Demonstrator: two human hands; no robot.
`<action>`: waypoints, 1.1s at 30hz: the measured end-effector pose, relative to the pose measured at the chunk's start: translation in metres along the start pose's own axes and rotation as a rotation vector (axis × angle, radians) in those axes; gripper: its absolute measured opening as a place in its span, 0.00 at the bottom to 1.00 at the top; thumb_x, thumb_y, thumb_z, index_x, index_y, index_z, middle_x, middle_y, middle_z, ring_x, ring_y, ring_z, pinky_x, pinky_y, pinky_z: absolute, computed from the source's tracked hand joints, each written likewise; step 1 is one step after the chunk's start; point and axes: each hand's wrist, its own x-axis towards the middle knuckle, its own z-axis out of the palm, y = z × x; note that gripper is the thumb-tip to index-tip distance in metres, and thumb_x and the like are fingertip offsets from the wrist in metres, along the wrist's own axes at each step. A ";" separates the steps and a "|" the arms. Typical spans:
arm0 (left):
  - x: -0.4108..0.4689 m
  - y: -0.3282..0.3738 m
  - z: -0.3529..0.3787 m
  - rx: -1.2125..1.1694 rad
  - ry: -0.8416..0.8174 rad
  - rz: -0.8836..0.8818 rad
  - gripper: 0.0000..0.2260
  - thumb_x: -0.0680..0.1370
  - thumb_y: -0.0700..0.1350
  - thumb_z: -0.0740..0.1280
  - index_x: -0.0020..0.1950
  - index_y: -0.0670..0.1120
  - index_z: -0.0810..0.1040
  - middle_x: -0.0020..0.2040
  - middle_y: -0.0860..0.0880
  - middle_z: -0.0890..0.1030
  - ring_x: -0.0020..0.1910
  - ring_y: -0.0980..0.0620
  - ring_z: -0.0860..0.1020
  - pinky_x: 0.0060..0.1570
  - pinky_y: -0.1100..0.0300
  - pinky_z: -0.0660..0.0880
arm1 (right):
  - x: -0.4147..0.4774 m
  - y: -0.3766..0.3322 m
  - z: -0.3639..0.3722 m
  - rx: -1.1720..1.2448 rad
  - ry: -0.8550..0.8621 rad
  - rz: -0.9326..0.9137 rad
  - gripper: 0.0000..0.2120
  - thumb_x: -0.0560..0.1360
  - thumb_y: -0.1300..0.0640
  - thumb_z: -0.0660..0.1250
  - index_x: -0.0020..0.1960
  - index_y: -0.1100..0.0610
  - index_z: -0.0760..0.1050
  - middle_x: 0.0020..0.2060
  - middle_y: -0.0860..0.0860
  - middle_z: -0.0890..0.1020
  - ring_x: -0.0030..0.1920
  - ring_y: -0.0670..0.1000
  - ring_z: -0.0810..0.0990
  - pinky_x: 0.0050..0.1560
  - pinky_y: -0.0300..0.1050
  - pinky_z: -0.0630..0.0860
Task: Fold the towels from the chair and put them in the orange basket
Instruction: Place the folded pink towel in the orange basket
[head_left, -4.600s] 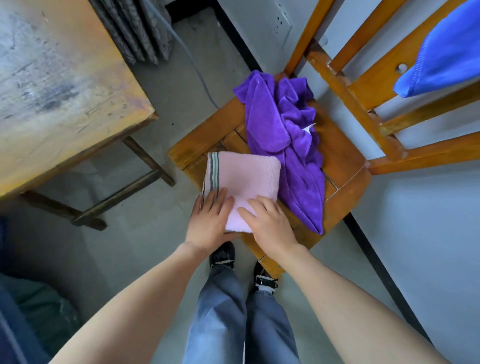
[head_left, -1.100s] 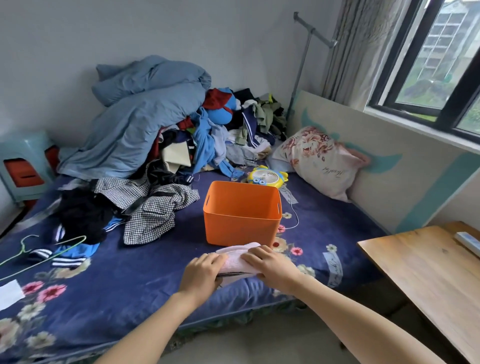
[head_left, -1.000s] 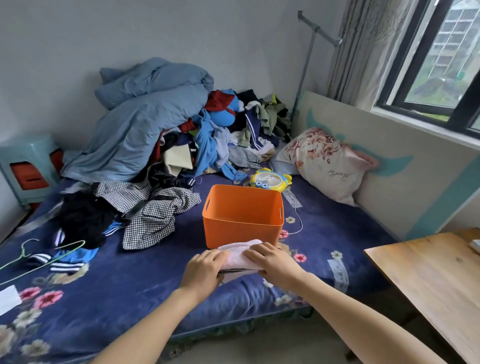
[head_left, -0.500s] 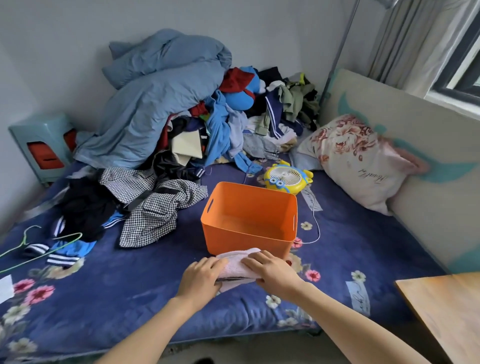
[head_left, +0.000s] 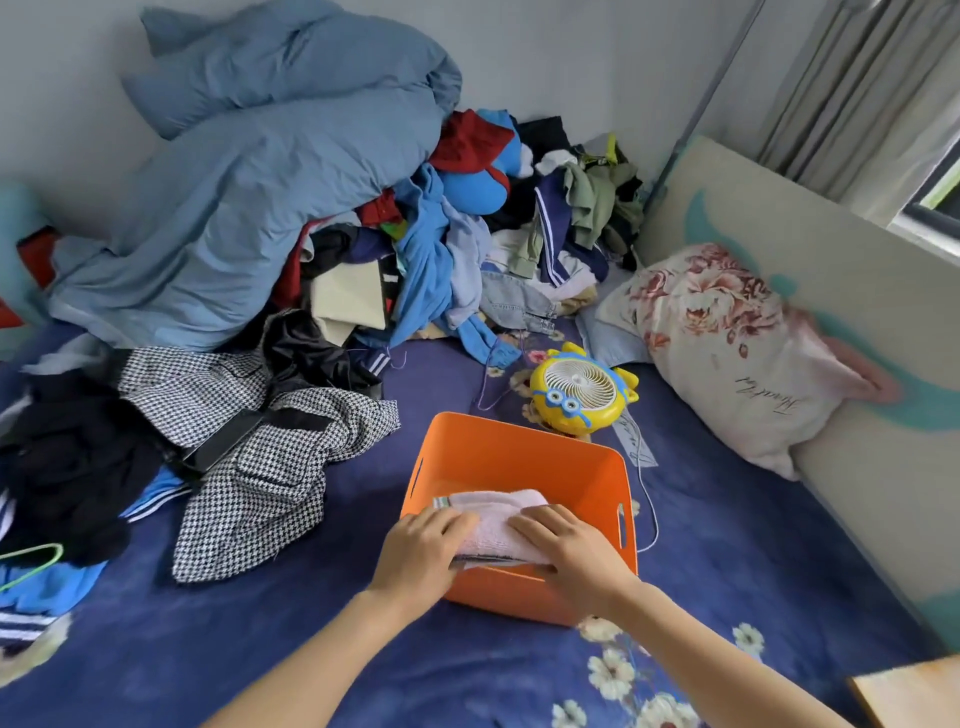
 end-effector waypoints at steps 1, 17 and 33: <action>0.009 -0.010 0.002 -0.006 -0.008 0.011 0.36 0.48 0.49 0.82 0.50 0.52 0.69 0.38 0.56 0.81 0.35 0.54 0.80 0.29 0.67 0.72 | 0.007 0.004 0.001 0.009 -0.006 0.023 0.33 0.55 0.56 0.77 0.58 0.51 0.69 0.49 0.48 0.81 0.46 0.51 0.81 0.39 0.37 0.78; 0.092 -0.037 0.068 -0.029 -0.340 0.049 0.28 0.44 0.49 0.80 0.42 0.52 0.78 0.35 0.55 0.81 0.31 0.54 0.79 0.27 0.68 0.71 | 0.017 0.071 0.044 0.109 -0.138 0.427 0.26 0.62 0.64 0.70 0.61 0.57 0.75 0.55 0.53 0.80 0.53 0.58 0.79 0.45 0.49 0.79; 0.132 -0.111 0.186 0.309 -0.359 0.053 0.16 0.67 0.40 0.60 0.54 0.49 0.70 0.45 0.50 0.81 0.42 0.48 0.76 0.48 0.54 0.65 | 0.058 0.157 0.192 0.152 -0.210 0.335 0.22 0.69 0.60 0.61 0.63 0.59 0.67 0.54 0.61 0.81 0.54 0.61 0.80 0.52 0.51 0.78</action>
